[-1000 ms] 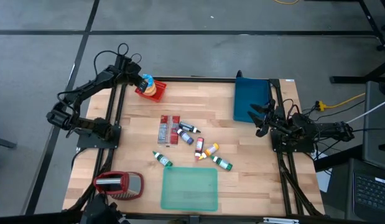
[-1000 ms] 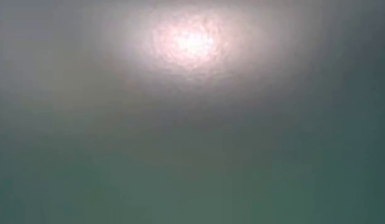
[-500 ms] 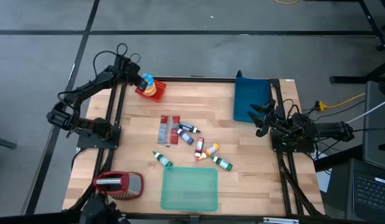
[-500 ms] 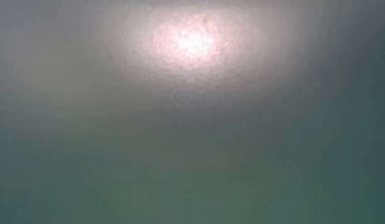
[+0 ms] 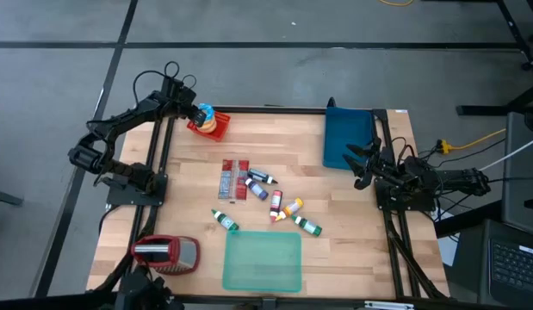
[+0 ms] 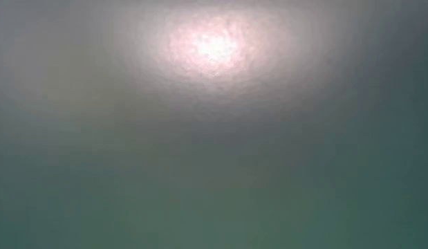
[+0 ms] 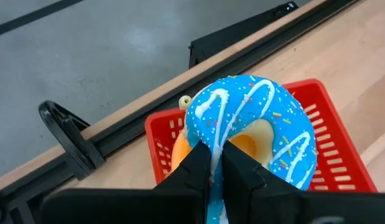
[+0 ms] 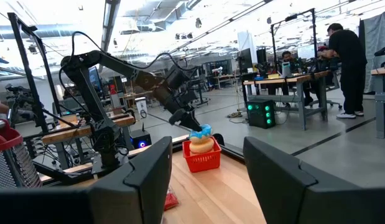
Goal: Pick & Place Food Item
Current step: Put the blue donut into the red bin, then put the red popcorn bag into the blue bin
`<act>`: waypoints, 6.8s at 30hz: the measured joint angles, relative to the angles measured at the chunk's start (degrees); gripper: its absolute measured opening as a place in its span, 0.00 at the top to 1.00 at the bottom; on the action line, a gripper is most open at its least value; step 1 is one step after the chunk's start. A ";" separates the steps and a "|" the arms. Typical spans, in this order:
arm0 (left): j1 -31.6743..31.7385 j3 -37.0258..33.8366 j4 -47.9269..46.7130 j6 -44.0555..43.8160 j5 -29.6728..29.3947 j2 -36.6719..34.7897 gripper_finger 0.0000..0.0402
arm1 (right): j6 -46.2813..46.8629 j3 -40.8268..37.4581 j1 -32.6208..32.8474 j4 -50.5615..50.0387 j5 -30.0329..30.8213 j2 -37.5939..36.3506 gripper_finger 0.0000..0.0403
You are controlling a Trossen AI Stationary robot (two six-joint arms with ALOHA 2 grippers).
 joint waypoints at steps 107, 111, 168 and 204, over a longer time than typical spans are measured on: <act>-86.56 0.63 -9.26 -20.70 -41.66 11.12 0.38 | 0.48 0.01 0.01 -0.01 0.00 -0.01 0.49; -91.19 2.92 -9.25 -22.06 -46.53 15.66 0.38 | 0.48 0.00 0.00 -0.01 0.00 0.00 0.49; -85.29 10.08 -19.12 -32.12 -42.80 15.31 1.00 | 1.10 0.00 0.02 0.00 -0.02 -0.02 0.49; -65.46 14.11 11.96 6.35 -34.60 -1.44 1.00 | 1.97 0.00 0.00 -0.67 -3.19 0.00 0.49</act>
